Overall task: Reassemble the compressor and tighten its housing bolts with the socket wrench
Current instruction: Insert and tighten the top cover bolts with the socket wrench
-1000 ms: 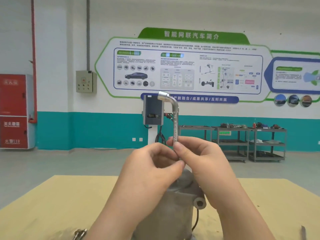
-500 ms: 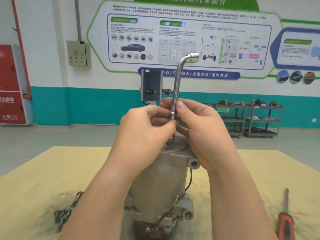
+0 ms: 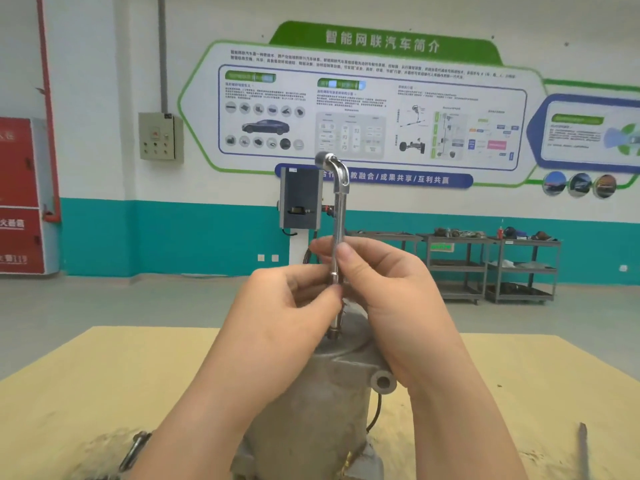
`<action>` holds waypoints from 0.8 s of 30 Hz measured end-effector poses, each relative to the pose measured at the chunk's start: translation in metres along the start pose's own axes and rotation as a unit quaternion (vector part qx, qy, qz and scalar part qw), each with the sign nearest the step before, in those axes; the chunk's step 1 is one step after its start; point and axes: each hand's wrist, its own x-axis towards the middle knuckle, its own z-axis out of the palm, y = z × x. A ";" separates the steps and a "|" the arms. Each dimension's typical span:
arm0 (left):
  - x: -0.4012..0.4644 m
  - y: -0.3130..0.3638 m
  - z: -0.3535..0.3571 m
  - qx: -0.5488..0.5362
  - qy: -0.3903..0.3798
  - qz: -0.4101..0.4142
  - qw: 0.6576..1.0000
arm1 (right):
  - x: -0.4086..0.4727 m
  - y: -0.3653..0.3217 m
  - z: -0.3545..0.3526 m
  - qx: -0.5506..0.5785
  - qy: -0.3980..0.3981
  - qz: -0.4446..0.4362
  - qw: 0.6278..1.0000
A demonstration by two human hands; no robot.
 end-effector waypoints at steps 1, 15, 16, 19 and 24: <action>0.000 0.001 0.000 -0.006 0.001 0.001 1.000 | 0.001 0.000 0.000 0.003 0.005 -0.005 1.000; 0.000 -0.001 0.001 -0.005 0.038 -0.005 0.999 | 0.002 0.001 0.000 0.063 0.019 -0.030 0.997; 0.000 -0.001 0.002 0.003 0.044 0.003 0.999 | 0.003 0.001 0.002 0.066 0.033 -0.036 0.997; 0.001 -0.003 0.006 0.040 0.105 0.007 0.994 | 0.003 0.000 0.004 0.058 0.066 -0.055 0.995; 0.002 -0.007 0.004 0.040 0.112 -0.010 0.993 | 0.002 -0.004 -0.001 0.003 0.031 -0.038 0.999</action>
